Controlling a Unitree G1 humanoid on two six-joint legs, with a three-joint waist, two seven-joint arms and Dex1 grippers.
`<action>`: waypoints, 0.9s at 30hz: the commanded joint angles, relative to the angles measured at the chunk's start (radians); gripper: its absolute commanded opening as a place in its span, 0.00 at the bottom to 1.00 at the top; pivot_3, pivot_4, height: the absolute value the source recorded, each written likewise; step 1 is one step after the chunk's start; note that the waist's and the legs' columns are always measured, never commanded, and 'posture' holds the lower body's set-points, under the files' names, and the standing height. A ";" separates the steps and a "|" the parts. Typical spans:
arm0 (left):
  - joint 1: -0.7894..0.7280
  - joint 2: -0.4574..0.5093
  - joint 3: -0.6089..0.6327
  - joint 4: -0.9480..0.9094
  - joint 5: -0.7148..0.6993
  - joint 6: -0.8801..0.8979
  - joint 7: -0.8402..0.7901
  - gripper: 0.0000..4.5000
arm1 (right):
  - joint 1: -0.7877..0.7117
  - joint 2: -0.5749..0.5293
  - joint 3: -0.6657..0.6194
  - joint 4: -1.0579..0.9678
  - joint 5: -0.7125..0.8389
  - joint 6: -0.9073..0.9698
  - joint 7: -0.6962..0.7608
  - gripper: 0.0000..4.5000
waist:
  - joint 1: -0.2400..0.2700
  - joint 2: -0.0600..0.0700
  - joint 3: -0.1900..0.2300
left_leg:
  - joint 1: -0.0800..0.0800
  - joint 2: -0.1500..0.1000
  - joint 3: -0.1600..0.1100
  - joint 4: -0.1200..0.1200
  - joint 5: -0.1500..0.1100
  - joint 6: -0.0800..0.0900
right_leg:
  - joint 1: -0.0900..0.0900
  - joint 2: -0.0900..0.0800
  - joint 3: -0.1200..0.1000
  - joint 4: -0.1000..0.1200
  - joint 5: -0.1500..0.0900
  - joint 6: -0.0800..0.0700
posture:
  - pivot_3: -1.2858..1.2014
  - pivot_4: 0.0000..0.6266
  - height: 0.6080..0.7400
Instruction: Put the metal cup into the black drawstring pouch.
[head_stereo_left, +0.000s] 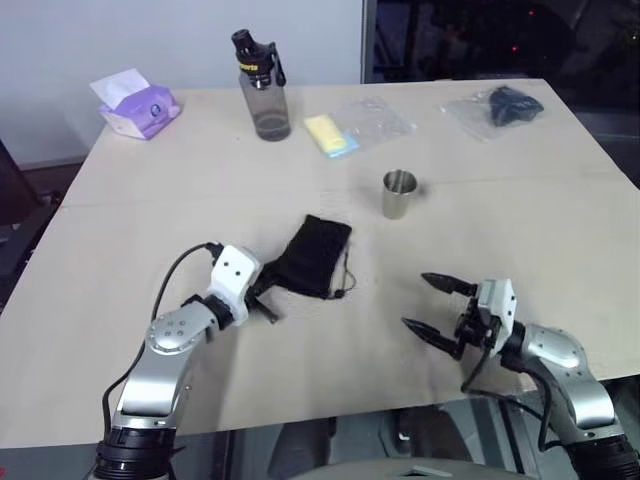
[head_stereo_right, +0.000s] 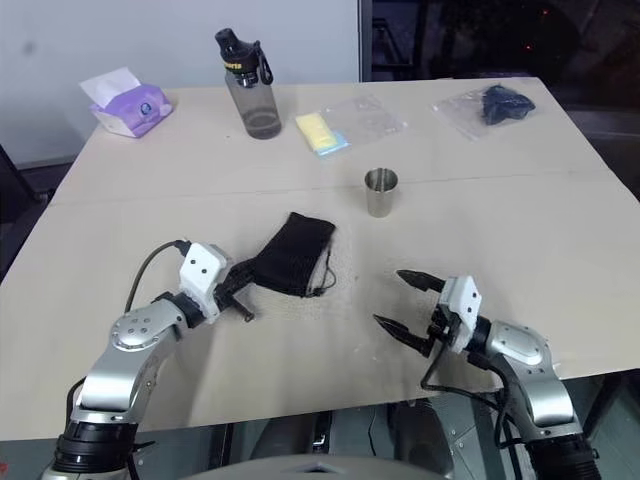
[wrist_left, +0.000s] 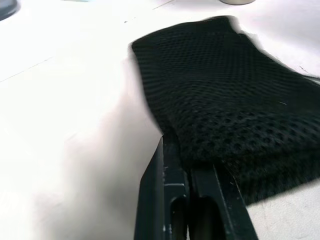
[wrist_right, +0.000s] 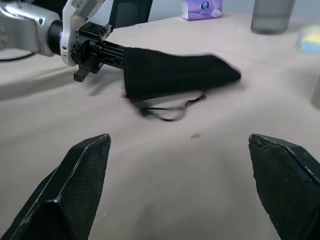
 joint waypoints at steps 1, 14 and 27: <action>-0.024 -0.006 -0.002 -0.039 -0.011 0.024 0.010 0.02 | -0.153 0.014 -0.032 -0.066 -0.064 0.003 -0.126 1.00 | -0.002 0.000 0.000 | 0.000 0.000 0.000 0.000 0.000 0.000 | 0.000 0.000 0.000 0.000 0.000 0.000 | 0.52 0.24 1.00; -0.131 -0.091 -0.014 -0.093 0.019 0.204 0.173 0.02 | -0.665 -0.069 0.224 0.287 -0.579 0.050 -0.283 1.00 | 0.001 -0.001 0.000 | -0.002 -0.004 -0.002 0.000 0.000 0.000 | -0.001 -0.001 -0.001 0.001 0.004 -0.002 | 0.52 0.24 1.00; -0.135 -0.099 0.013 -0.153 0.014 0.293 0.231 0.00 | -0.770 -0.099 0.322 0.506 -0.703 -0.126 -0.227 0.62 | -0.002 -0.001 0.000 | -0.002 -0.004 -0.002 0.000 0.000 0.000 | -0.001 -0.001 -0.001 0.001 0.005 -0.001 | 0.52 0.24 1.00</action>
